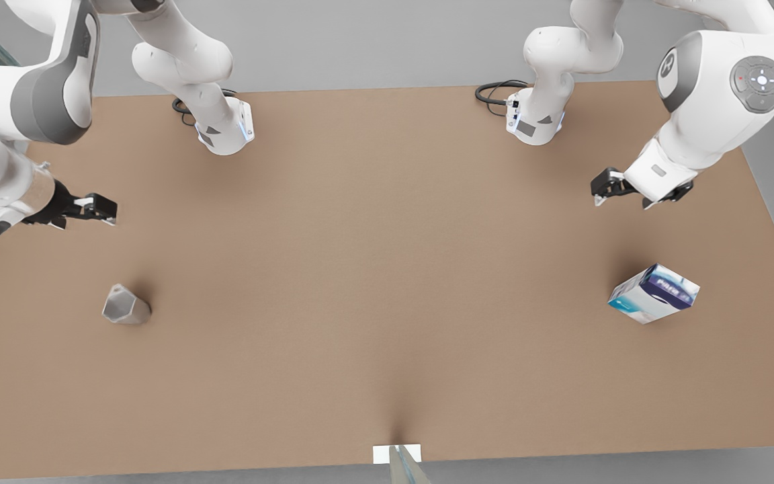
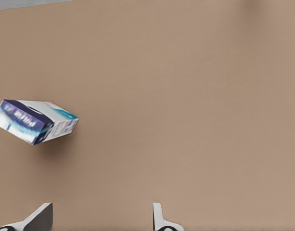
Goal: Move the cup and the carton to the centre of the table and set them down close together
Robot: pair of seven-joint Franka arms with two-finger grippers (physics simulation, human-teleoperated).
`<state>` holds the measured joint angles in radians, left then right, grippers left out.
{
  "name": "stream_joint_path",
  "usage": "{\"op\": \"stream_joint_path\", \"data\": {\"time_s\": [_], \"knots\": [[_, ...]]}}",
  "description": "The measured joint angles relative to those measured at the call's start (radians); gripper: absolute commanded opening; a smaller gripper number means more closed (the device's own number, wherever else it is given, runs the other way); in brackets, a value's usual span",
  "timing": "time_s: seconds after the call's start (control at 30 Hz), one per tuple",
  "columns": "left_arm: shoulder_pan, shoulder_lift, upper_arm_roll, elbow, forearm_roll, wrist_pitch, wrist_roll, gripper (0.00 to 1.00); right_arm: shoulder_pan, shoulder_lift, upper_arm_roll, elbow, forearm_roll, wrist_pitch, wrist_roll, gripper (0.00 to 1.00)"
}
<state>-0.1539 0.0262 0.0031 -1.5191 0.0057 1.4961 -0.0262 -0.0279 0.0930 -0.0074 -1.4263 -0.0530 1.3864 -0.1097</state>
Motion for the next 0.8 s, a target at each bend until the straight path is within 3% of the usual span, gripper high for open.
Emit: {"op": "stream_joint_path", "data": {"time_s": [0.1, 0.27, 0.33, 0.6, 0.8], "knots": [[0.0, -0.004, 0.0, -0.002, 0.001, -0.006, 0.002, 1.0, 0.003, 0.018, 0.02, -0.005, -0.002, 0.005, 0.001, 1.0], [-0.005, 0.002, 0.007, -0.037, 0.005, 0.0, -0.007, 1.0, -0.123, 0.084, 0.011, -0.353, 0.011, 0.512, -0.205, 1.0], [-0.006, 0.015, 0.012, -0.044, 0.005, 0.009, -0.014, 1.0, -0.182, 0.171, 0.012, -0.361, 0.013, 0.615, -0.291, 1.0], [0.006, 0.014, 0.012, -0.047, 0.006, 0.007, -0.015, 1.0, -0.201, 0.332, 0.01, -0.357, 0.097, 0.768, -0.357, 1.0], [-0.005, 0.014, 0.012, -0.046, 0.006, 0.007, -0.015, 1.0, -0.193, 0.411, 0.012, -0.291, 0.101, 0.765, -0.354, 1.0]]}}
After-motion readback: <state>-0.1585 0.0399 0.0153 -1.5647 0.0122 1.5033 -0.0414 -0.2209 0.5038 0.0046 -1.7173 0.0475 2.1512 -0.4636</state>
